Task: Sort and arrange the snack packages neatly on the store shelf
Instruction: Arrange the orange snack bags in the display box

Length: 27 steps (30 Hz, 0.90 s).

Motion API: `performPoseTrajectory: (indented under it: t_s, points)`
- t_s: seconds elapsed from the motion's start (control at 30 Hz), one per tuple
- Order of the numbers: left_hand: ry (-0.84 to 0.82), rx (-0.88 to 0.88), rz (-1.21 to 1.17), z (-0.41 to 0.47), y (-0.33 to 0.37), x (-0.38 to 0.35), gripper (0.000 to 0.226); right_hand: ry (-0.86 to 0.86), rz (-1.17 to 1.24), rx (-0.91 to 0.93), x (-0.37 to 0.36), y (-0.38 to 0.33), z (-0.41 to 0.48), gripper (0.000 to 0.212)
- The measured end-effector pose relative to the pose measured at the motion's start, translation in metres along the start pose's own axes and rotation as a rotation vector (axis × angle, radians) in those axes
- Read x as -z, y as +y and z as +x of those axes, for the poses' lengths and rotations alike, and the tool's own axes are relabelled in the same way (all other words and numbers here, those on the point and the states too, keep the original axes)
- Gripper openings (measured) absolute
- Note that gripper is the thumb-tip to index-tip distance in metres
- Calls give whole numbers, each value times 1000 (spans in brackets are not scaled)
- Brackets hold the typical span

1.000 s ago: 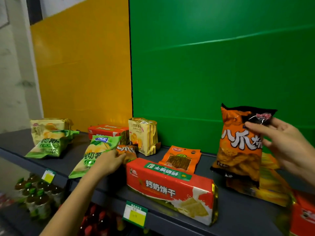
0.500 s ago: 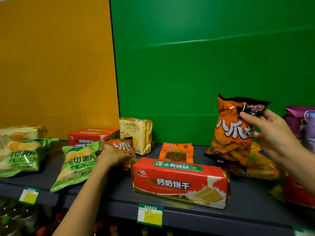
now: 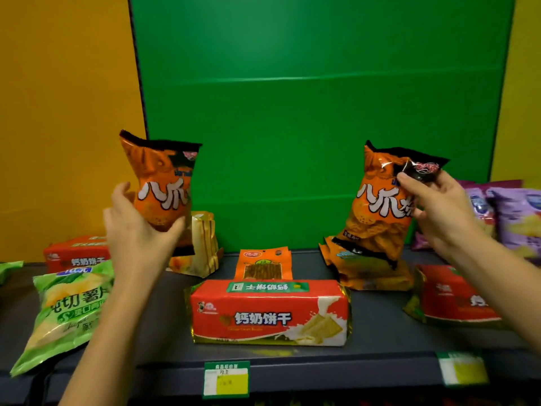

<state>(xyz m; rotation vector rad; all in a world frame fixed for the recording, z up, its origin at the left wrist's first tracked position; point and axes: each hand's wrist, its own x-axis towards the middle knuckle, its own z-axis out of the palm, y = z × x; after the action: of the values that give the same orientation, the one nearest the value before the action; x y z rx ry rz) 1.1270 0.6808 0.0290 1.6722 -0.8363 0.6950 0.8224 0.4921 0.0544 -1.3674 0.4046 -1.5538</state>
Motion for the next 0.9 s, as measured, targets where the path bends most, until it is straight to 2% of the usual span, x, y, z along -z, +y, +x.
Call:
performPoseTrajectory:
  t_s: [0.07,0.13,0.17,0.47,0.63,0.67,0.8,0.9]
  points:
    - [3,-76,-126,3,24,-4,88,43,1,22,13,-16,-1,58]
    - [-50,-113,-277,1,48,-17,89,87,-9,38,31,-31,-2,26]
    - [-85,-122,-347,-3,62,-24,91,131,-30,41,42,-37,-2,17]
    - [-345,-80,-753,-89,209,-108,90,350,-123,100,192,-113,-28,14]
    - [-524,-33,-910,-160,303,-148,88,415,-179,93,291,-158,-52,62]
    - [-555,-28,-926,-176,322,-153,88,428,-197,89,311,-165,-56,61]
    - [-647,-14,-988,-241,389,-173,88,483,-229,108,391,-188,-72,18]
    - [-685,2,-1038,-284,437,-188,89,529,-252,101,447,-204,-78,20]
